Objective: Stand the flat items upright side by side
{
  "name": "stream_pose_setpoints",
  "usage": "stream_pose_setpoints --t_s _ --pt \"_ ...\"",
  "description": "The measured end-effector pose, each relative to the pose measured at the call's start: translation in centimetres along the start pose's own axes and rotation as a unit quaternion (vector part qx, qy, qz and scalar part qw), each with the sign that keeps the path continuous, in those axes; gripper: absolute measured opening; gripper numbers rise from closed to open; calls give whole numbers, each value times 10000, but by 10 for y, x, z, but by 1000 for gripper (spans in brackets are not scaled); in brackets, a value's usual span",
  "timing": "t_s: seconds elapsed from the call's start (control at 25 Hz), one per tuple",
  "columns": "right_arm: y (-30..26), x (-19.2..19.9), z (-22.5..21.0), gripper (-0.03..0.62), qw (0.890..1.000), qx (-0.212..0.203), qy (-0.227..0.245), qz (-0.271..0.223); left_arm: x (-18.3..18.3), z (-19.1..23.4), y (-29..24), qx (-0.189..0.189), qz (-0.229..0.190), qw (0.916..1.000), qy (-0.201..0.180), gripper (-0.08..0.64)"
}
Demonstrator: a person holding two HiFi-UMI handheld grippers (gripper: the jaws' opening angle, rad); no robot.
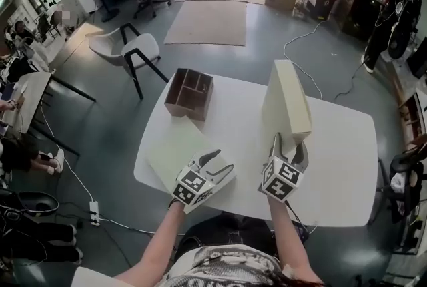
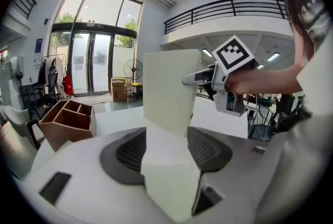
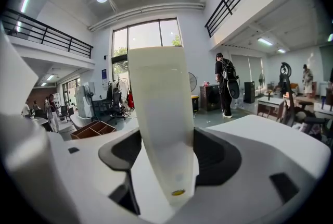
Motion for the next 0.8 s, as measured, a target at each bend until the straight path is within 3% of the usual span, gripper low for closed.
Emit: stream_pose_setpoints --t_s 0.52,0.8 --pt "-24 -5 21 314 9999 -52 42 -137 19 2 43 -563 -75 9979 314 250" --pt "-22 -3 15 320 9983 -533 -191 114 20 1 48 -662 -89 9969 415 250"
Point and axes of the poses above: the fingertips, and each gripper's own axes: y backward along the fingers, z to its left, x out of its underside, the point moved 8 cm from there along y, backward along the fingers, and after that the axes turned 8 degrees about x, right-handed, at the moved point
